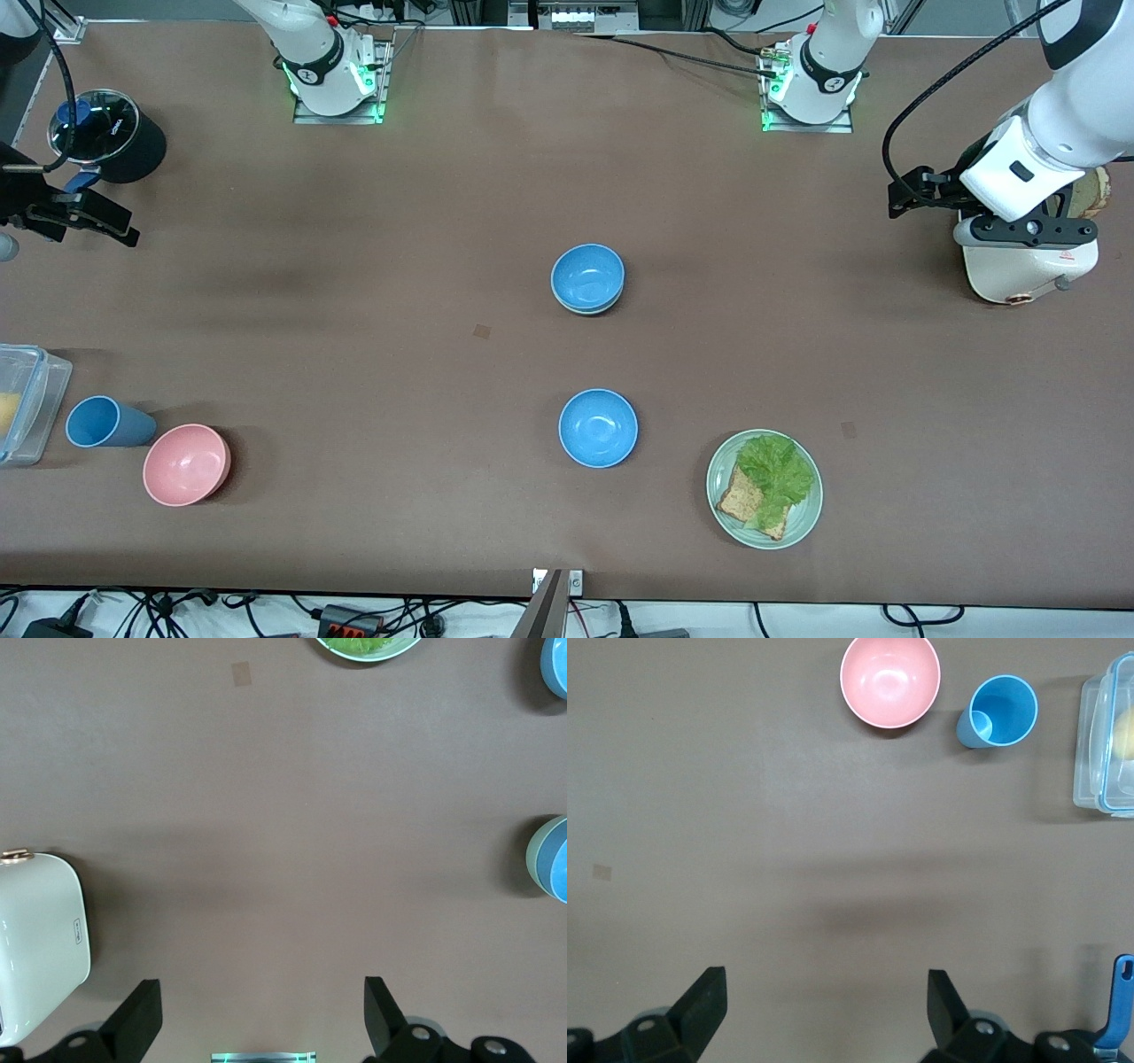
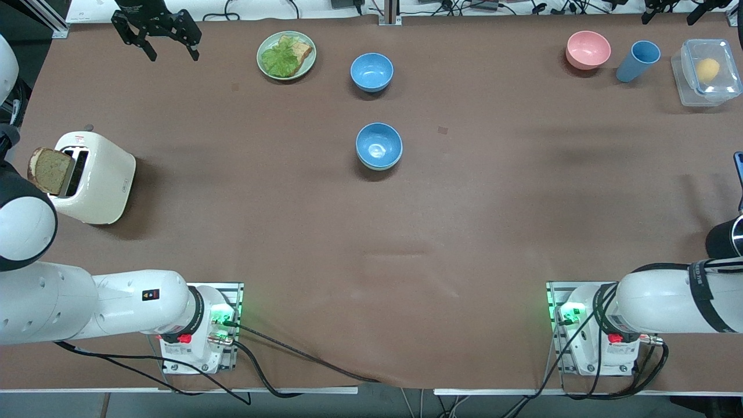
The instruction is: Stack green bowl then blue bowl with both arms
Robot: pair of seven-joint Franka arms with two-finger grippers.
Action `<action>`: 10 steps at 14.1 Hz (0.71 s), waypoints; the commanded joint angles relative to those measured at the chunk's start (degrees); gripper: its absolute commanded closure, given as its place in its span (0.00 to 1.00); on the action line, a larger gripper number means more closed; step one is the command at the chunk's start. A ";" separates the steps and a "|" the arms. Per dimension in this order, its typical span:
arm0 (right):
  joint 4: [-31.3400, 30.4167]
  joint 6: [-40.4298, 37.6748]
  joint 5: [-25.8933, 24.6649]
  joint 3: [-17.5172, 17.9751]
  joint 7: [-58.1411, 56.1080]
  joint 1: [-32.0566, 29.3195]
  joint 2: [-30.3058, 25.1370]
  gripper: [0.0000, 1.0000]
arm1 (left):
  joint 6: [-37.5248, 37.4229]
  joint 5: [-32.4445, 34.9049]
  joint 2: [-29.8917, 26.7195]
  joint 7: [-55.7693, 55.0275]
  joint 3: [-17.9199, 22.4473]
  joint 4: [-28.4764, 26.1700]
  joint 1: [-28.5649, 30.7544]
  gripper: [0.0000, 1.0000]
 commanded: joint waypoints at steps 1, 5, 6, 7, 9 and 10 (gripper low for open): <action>0.33 -0.56 0.24 1.10 -0.03 -0.73 0.00 0.00 | -1.18 -0.83 0.57 -2.05 -0.33 1.52 0.67 0.00; 0.33 -0.65 0.24 1.01 -0.03 -0.81 -0.09 0.00 | -0.74 -0.83 0.57 -1.52 0.20 1.52 0.76 0.00; 0.33 -0.65 0.24 1.01 -0.03 -0.81 -0.09 0.00 | -0.74 -0.74 0.57 -1.44 0.20 1.52 0.75 0.00; 0.33 -0.73 0.15 1.01 -0.20 -0.81 -0.09 0.00 | -0.66 -0.92 0.66 -1.35 0.20 1.61 0.84 0.00; 0.33 -0.73 0.15 1.01 -0.47 -0.81 -0.09 0.00 | 0.74 -0.92 0.66 -1.26 0.11 1.61 1.19 0.00; 0.42 -0.73 0.15 1.01 -0.64 -0.81 -0.09 0.00 | 1.18 -0.75 0.66 -1.09 -0.15 1.61 1.11 0.00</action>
